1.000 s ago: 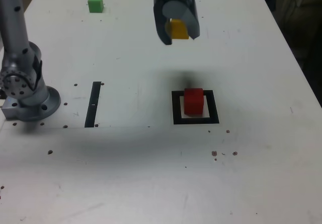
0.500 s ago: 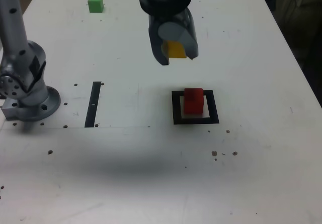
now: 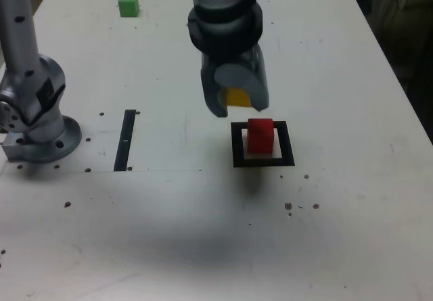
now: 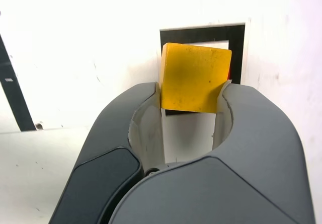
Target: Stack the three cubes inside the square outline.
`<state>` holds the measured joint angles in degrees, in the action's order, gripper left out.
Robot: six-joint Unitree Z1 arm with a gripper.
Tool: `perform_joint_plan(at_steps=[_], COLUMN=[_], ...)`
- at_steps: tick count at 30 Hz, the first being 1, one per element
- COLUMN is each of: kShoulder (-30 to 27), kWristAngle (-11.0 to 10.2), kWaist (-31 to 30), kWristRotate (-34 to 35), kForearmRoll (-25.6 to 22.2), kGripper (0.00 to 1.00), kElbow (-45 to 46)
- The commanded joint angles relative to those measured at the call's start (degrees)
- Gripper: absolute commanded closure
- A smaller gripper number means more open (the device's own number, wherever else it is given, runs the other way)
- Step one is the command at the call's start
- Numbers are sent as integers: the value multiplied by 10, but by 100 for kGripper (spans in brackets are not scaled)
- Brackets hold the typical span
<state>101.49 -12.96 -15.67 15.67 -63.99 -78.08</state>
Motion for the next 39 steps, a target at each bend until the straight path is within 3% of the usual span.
perform_joint_plan(at_steps=[1,10,39], kShoulder=[7,37,74], kWristAngle=[-1,0,-9], kWaist=[-12,-44,-33], kWristRotate=[9,25,25], kForearmRoll=[1,1,30], kGripper=[67,67,67], kElbow=[-5,-26,-28])
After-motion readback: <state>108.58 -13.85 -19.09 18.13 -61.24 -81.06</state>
